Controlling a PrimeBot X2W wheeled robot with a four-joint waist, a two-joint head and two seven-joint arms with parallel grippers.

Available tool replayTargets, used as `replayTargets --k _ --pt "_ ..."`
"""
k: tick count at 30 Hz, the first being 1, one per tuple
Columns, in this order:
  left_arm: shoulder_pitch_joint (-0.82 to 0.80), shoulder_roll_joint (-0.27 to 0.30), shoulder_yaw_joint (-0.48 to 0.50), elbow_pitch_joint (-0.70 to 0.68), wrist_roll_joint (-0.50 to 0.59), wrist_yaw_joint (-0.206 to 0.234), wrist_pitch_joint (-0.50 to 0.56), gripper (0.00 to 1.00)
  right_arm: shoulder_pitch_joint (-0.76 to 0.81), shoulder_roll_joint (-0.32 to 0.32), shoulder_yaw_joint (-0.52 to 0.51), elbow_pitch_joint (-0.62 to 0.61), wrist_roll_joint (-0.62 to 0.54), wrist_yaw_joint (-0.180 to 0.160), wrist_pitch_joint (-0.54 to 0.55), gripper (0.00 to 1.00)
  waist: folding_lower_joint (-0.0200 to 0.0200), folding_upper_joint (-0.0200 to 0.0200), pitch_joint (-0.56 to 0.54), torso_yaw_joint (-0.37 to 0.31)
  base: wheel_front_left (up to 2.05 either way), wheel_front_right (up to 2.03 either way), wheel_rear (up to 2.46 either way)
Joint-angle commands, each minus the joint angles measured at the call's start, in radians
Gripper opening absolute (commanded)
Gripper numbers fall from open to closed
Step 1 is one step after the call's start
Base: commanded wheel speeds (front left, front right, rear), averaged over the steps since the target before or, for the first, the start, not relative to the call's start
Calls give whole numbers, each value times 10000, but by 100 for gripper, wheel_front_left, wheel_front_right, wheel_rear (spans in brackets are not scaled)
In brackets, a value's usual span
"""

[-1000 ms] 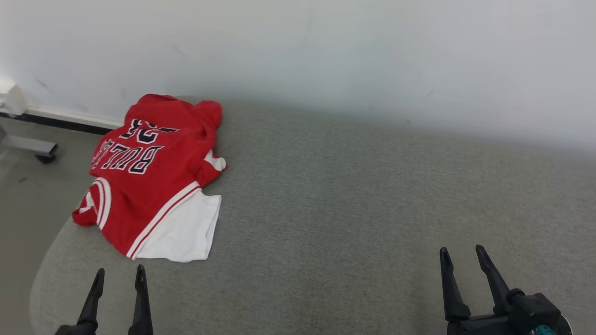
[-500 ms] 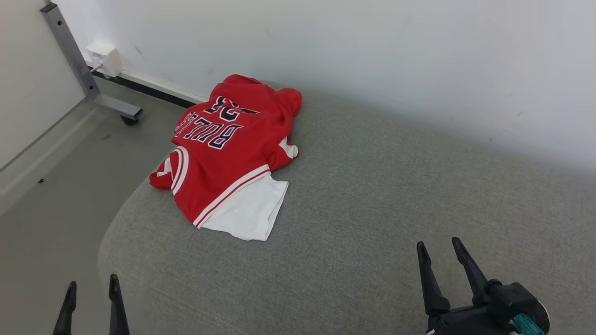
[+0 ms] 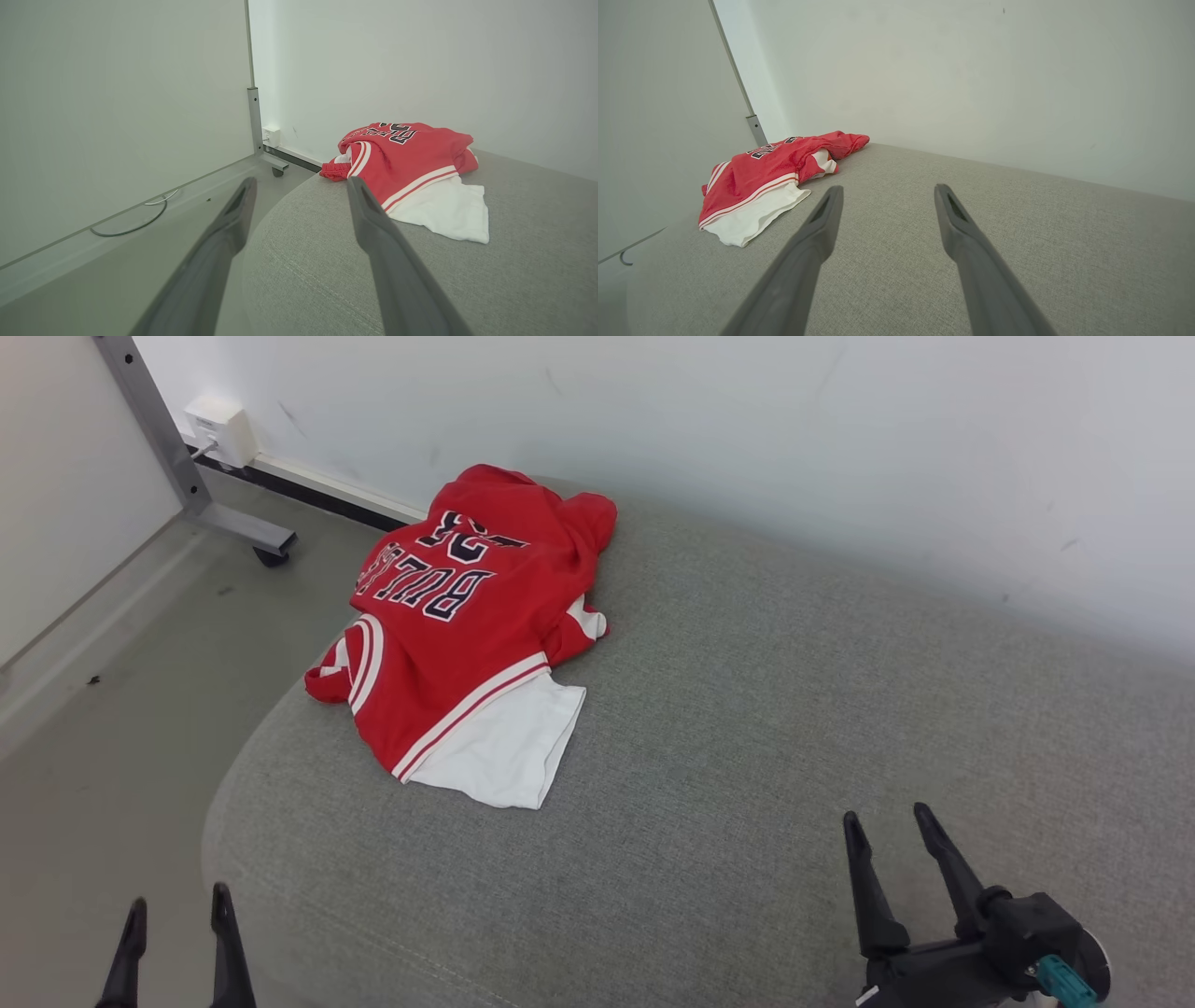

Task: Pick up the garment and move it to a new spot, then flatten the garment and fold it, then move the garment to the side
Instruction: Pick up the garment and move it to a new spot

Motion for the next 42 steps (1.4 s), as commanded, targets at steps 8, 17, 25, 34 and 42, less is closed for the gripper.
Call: replayTargets --k 8,17,25,34,42 --pt "-1976 808 -113 751 -243 -424 -10 100 -72 -262 -453 -414 -288 -24 22 100 0 0 854 -956 0 0 0" --pt "-5097 1693 26 1373 -779 -598 272 100 -756 -574 -829 -1269 -611 -25 232 100 0 0 2808 -2684 0 0 0" --pt "-7816 2658 -88 2414 -1056 -726 930 100 -1117 -519 -1339 -1832 -769 -25 159 100 0 0 4006 -3897 0 0 0" --pt "-9892 3684 -618 4209 -1340 -835 1933 100 -1404 -375 -1620 -2314 -949 -25 81 100 0 0 4829 -4727 0 0 0" --pt "-10493 4240 -1388 6066 -1465 -847 3067 100 -1477 -376 -1741 -2326 -954 -25 36 100 0 0 4970 -4873 0 0 0"
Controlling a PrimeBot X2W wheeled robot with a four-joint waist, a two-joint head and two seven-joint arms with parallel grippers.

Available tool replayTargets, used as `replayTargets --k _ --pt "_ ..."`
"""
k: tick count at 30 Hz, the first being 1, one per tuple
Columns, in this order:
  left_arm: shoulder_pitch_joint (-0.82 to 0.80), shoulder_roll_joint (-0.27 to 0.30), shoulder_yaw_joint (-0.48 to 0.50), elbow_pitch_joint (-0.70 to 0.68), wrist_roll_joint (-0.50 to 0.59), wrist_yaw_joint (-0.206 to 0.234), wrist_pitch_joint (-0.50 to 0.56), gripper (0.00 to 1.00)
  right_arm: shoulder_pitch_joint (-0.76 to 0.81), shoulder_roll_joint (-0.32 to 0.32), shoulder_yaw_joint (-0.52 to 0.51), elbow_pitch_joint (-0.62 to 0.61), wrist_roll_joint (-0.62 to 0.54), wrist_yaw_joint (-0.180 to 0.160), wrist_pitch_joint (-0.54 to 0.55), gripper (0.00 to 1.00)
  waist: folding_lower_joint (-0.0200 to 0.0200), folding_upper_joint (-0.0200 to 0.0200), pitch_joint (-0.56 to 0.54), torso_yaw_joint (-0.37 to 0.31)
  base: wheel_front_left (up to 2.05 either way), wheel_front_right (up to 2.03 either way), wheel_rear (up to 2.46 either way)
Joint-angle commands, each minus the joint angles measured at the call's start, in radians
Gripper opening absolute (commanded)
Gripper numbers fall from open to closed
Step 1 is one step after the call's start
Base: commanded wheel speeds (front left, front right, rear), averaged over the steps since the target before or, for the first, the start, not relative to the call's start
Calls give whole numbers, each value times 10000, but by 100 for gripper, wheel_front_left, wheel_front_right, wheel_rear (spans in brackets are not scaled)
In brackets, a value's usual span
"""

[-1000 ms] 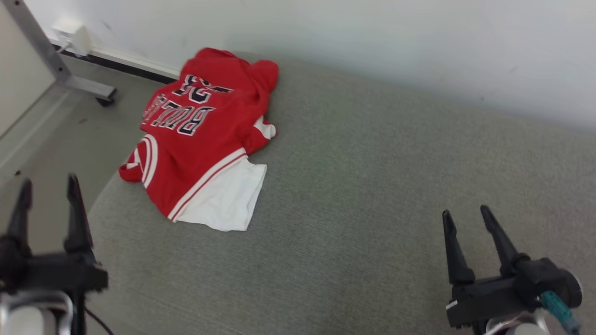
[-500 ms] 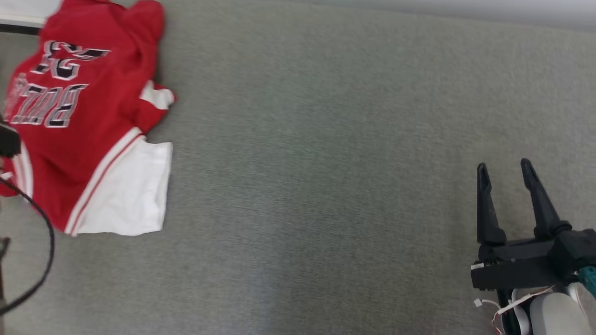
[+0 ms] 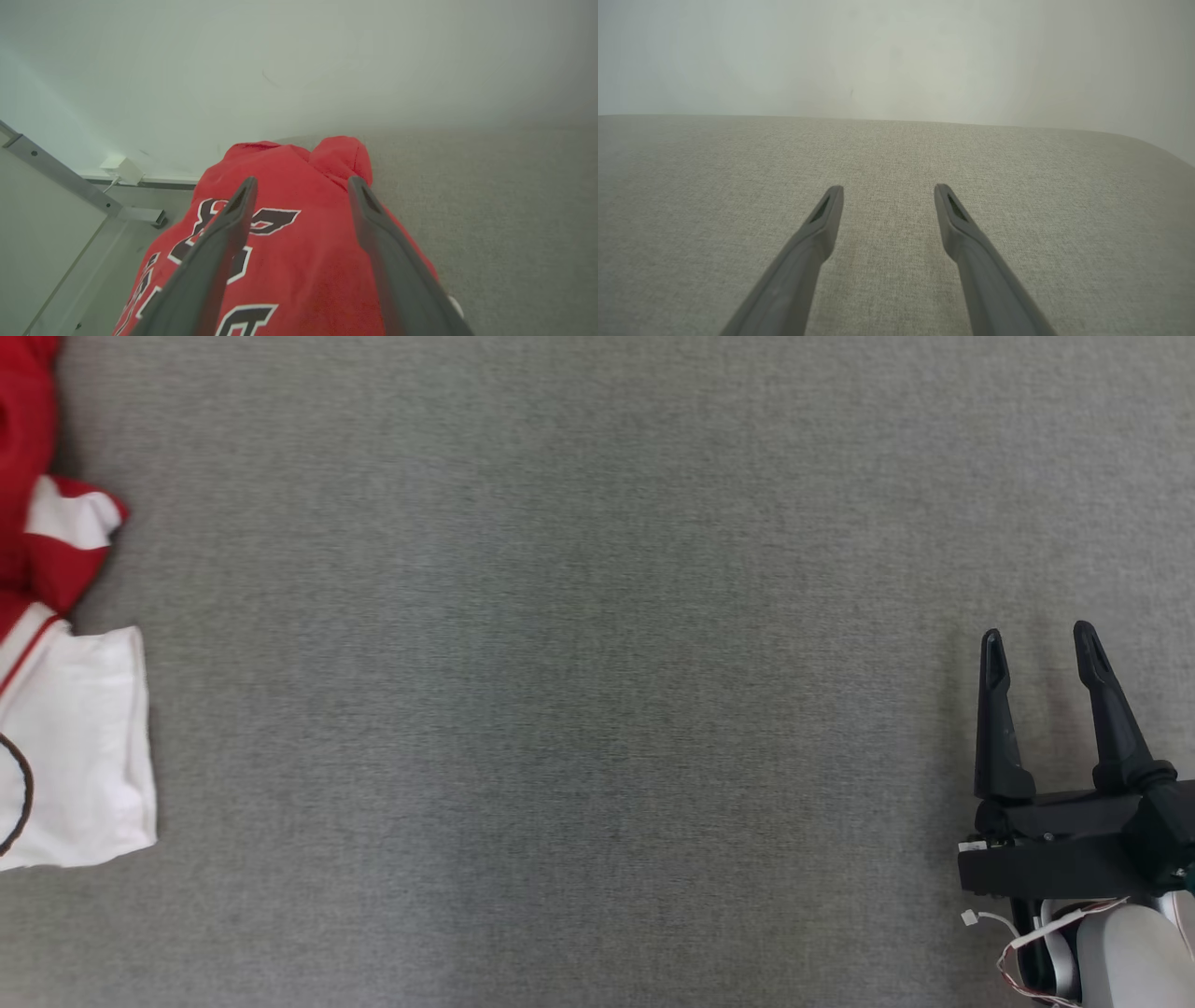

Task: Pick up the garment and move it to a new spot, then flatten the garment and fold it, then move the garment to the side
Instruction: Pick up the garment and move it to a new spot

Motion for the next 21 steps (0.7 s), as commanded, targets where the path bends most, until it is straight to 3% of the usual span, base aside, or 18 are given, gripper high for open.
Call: replayTargets --k 1,11,12,13,17,21 --pt "-62 112 -87 135 -72 -6 101 100 -81 14 -13 -1 -26 -25 -46 100 -2 -3 204 -233 0 0 0" --pt "26 525 -1219 1318 -1467 -2 2249 100 -37 47 72 12 -115 -25 -22 100 -2 -3 -122 -243 0 0 0" --pt "26 596 -1382 1328 -1585 -2 2473 44 -37 48 89 20 -113 -25 -18 100 -2 -3 -147 -253 0 0 0" --pt "34 649 -1513 1305 -1758 -2 2638 0 -31 56 110 24 -111 -25 -17 100 -2 -3 -175 -264 0 0 0" --pt "90 895 -1865 1342 -2275 -3 2996 0 1 58 148 46 -71 -25 -23 100 -2 -3 -279 -307 0 0 0" --pt "94 1105 -2095 1293 -2543 -2 2518 0 28 84 137 79 -74 -25 -33 100 -2 -3 -445 -325 0 0 0"
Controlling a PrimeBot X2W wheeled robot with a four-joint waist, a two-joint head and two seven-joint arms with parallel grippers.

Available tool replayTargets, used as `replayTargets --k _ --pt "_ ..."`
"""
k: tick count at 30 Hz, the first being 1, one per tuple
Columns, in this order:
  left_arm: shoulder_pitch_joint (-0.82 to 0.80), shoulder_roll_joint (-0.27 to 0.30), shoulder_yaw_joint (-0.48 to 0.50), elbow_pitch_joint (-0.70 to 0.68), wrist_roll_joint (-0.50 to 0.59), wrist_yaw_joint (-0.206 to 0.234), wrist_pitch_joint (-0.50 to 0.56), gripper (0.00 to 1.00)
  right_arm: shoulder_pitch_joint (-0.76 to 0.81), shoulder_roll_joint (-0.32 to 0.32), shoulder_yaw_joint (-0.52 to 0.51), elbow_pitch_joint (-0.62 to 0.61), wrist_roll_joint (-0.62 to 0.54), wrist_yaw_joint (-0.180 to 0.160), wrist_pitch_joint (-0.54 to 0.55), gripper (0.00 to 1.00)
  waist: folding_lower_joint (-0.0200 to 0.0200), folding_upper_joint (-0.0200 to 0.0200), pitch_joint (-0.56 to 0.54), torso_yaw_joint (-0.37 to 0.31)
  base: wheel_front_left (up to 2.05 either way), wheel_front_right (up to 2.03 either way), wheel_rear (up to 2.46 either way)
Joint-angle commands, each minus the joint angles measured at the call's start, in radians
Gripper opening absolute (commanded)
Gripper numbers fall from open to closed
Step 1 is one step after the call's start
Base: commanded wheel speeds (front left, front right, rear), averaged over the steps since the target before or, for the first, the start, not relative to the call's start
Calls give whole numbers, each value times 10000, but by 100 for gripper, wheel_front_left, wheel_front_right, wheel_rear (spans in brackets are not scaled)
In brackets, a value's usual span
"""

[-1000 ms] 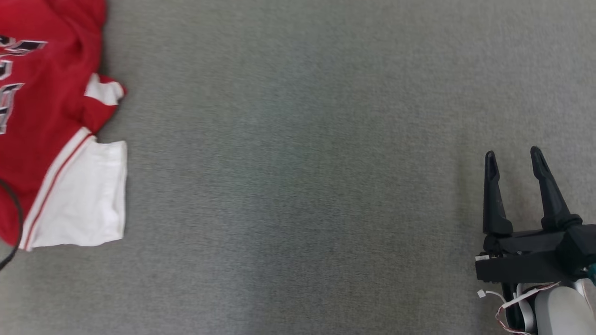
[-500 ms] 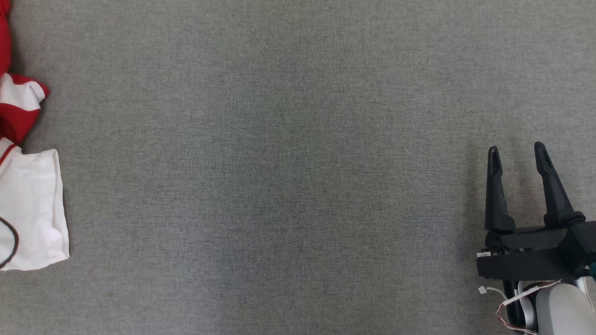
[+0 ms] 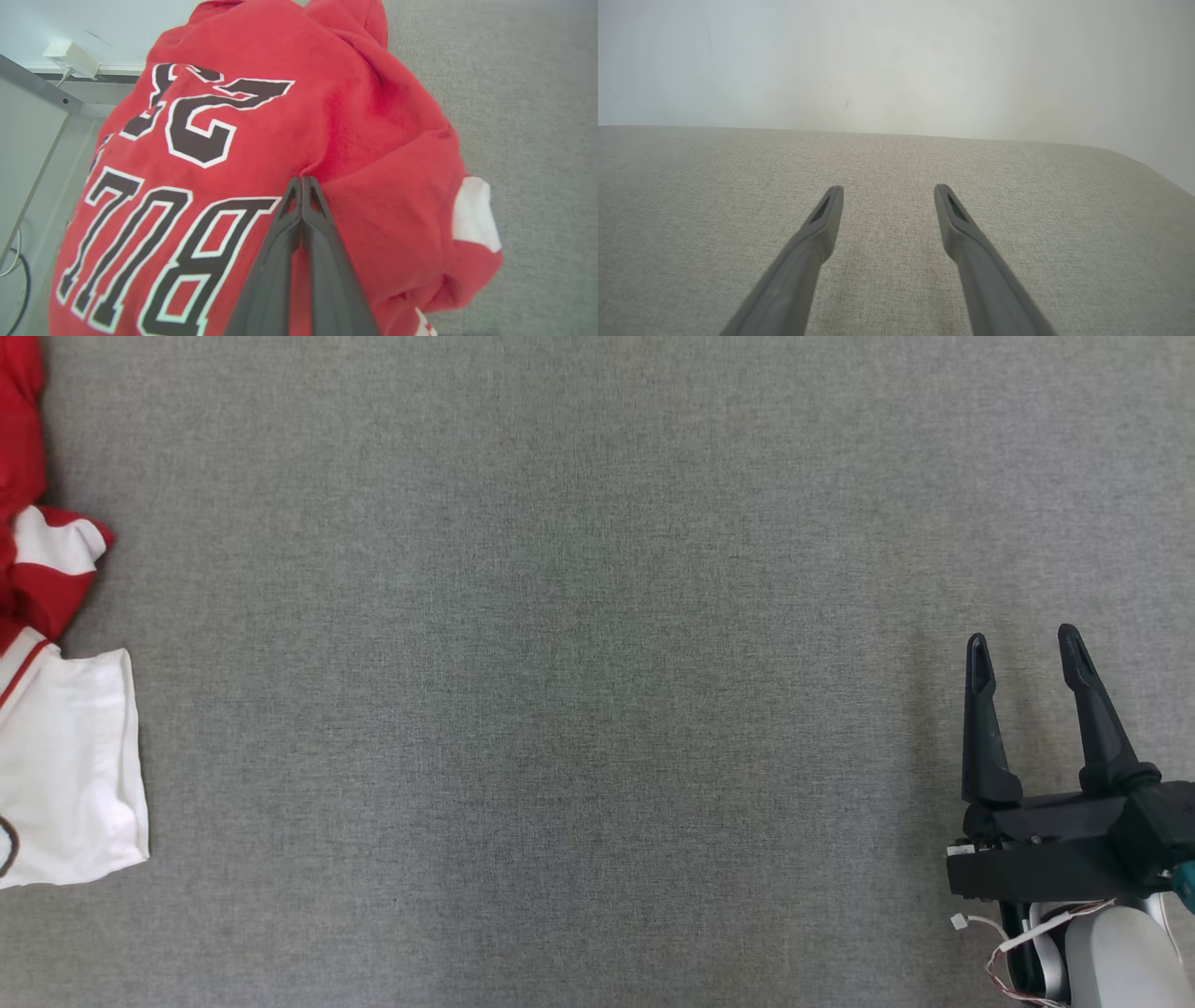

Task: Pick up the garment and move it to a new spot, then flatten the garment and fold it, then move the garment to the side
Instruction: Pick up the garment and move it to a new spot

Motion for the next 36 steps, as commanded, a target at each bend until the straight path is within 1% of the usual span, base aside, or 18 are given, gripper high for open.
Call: replayTargets --k 1,5,8,12,13,17,22,26,28,31,34,36 --pt "44 162 -18 38 -82 15 -160 0 41 24 -29 37 -12 -25 -12 100 0 -1 -124 16 0 0 0" --pt "-251 365 -230 50 80 15 -953 0 77 62 42 196 72 -25 -36 100 0 -1 -430 109 0 0 0" --pt "-527 588 -277 49 272 18 -1823 0 74 104 131 353 133 -25 -67 100 0 -1 -718 166 0 0 0" --pt "-1011 756 -341 -66 733 191 -3075 0 128 170 185 574 238 -25 -103 100 0 -1 -1130 199 0 0 0" --pt "-1174 796 -363 -157 849 292 -3409 0 150 185 183 637 263 -25 -104 100 0 -1 -1245 205 0 0 0" --pt "-1810 819 -631 -514 1351 471 -3941 0 276 235 137 876 411 -25 -109 100 0 -1 -1658 183 0 0 0" --pt "-2474 552 -990 -1081 1646 488 -3901 0 378 285 44 915 549 -25 -115 100 0 -1 -2036 41 0 0 0" --pt "-3192 249 -1406 -1945 2009 484 -3767 0 475 317 41 989 677 -25 -103 100 0 -1 -2351 -251 0 0 0" --pt "-3464 -151 -1610 -2414 2018 499 -3682 0 527 330 68 1019 758 -25 -102 100 0 -1 -2472 -440 0 0 0" --pt "-3874 -528 -1815 -3078 2043 478 -3633 0 589 337 156 1065 986 -25 -103 100 0 -1 -2592 -769 0 0 0" --pt "-4072 -1150 -2112 -3679 1952 448 -3493 0 673 334 195 1089 1196 -25 -103 100 0 -1 -2666 -1169 0 0 0" --pt "-4145 -1466 -2298 -3990 1888 414 -3408 0 696 333 236 1085 1278 -25 -104 100 0 -1 -2692 -1462 0 0 0"
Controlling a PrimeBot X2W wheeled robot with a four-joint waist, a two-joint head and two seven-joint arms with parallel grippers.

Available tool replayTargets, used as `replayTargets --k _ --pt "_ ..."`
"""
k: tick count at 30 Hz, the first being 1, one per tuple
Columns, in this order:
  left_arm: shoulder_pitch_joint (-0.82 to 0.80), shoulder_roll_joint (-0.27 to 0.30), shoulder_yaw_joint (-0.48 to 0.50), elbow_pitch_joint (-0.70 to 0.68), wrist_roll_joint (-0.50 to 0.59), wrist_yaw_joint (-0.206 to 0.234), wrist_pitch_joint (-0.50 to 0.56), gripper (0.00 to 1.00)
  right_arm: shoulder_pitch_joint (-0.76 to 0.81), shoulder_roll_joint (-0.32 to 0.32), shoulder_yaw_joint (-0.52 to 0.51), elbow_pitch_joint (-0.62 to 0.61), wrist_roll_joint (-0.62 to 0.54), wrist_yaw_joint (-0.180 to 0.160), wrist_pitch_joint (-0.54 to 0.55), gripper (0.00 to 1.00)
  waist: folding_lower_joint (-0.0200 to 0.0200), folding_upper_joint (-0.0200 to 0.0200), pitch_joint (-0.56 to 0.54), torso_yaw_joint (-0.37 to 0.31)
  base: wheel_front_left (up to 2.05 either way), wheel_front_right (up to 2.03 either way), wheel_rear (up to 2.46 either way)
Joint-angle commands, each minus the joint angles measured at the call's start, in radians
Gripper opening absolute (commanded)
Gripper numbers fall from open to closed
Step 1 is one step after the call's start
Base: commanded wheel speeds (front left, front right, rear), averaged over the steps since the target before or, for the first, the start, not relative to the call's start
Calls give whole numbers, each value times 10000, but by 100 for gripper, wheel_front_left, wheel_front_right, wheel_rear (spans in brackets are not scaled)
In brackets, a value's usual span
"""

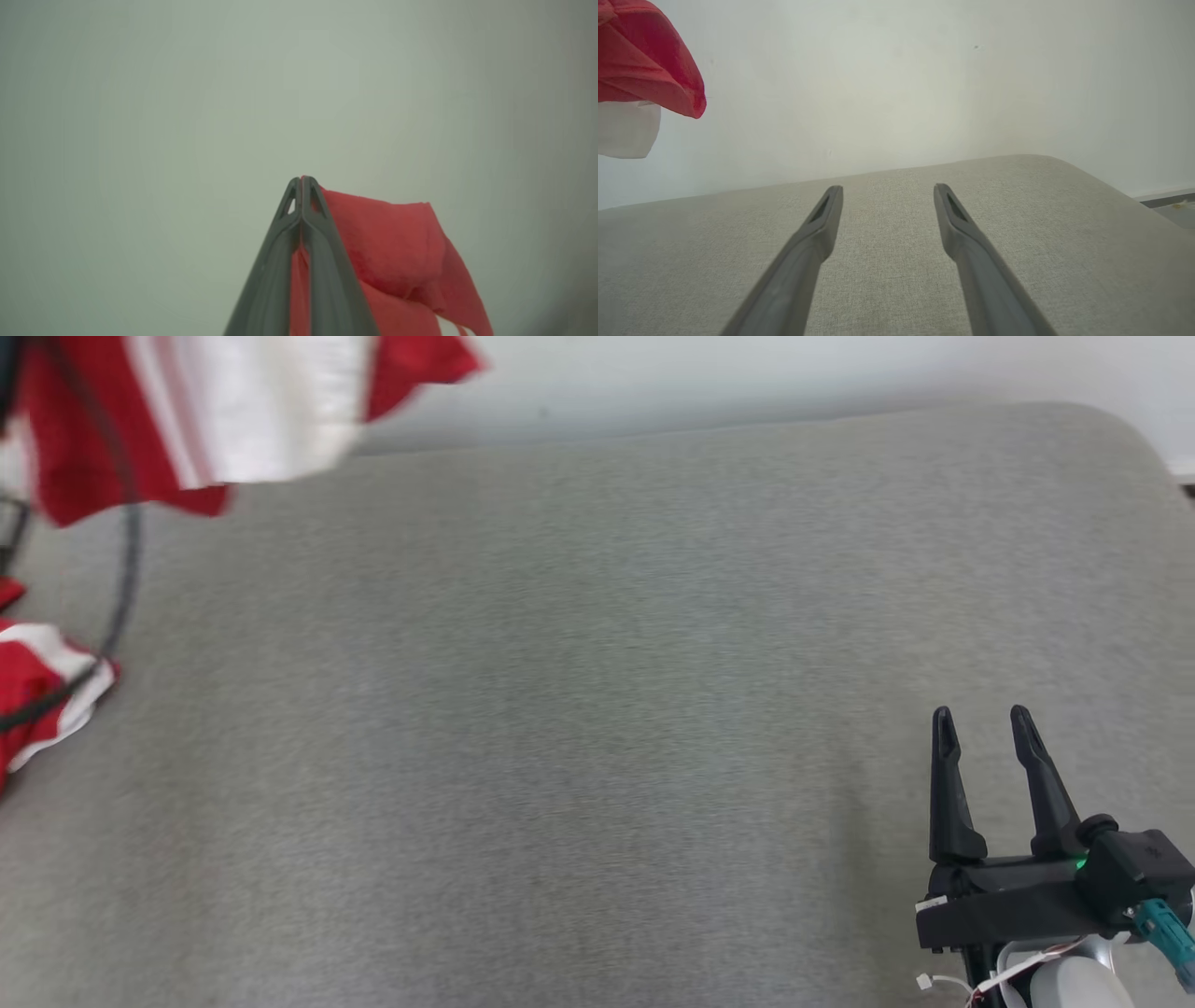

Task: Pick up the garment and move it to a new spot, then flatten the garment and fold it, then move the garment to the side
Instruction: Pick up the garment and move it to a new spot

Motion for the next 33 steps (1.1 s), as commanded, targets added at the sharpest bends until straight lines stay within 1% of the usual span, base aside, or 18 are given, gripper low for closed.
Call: replayTargets --k 1,6,8,12,15,18,23,27,29,30,31,33 --pt "-145 -196 -107 -207 -158 -51 51 0 132 4 17 4 71 -25 -6 100 1 0 -195 -655 0 0 0" --pt "220 -1138 -663 -616 -334 -83 199 0 268 5 12 22 207 -25 -8 100 1 0 -276 -1321 0 0 0" --pt "418 -1444 -831 -719 -427 -34 206 0 257 6 10 17 228 -25 -7 100 1 0 -247 -1549 0 0 0" --pt "953 -2050 -1089 -714 -647 107 104 0 223 6 56 4 288 -25 -7 100 1 0 -142 -1833 0 0 0" --pt "1555 -2355 -1300 -619 -792 180 -33 0 243 5 20 -29 301 -25 -9 100 1 0 -75 -1929 0 0 0" --pt "2416 -2625 -1453 -506 -1004 250 -177 0 279 8 -46 -35 268 -25 -9 100 1 0 -22 -1903 0 0 0" --pt "4183 -2985 -1548 -18 -1486 549 -674 0 248 5 -34 -12 251 -25 -7 100 1 0 93 -1742 0 0 0" --pt "5467 -3094 -1701 739 -1691 681 -1019 0 138 7 -3 -9 185 -25 -7 100 1 0 211 -1553 0 0 0" --pt "5937 -3199 -1875 1161 -1707 639 -1151 0 122 4 -49 6 143 -25 -7 100 1 0 236 -1406 0 0 0" --pt "5937 -3199 -1875 1161 -1707 639 -1151 0 122 4 -49 6 143 -25 -7 100 1 0 236 -1406 0 0 0" --pt "6239 -3361 -2027 1550 -1767 510 -1277 0 128 7 -30 49 83 -25 -9 100 1 0 228 -1238 0 0 0" --pt "6391 -3484 -2167 1906 -1752 432 -1412 0 110 6 4 73 3 -25 -9 100 1 0 181 -1063 0 0 0"
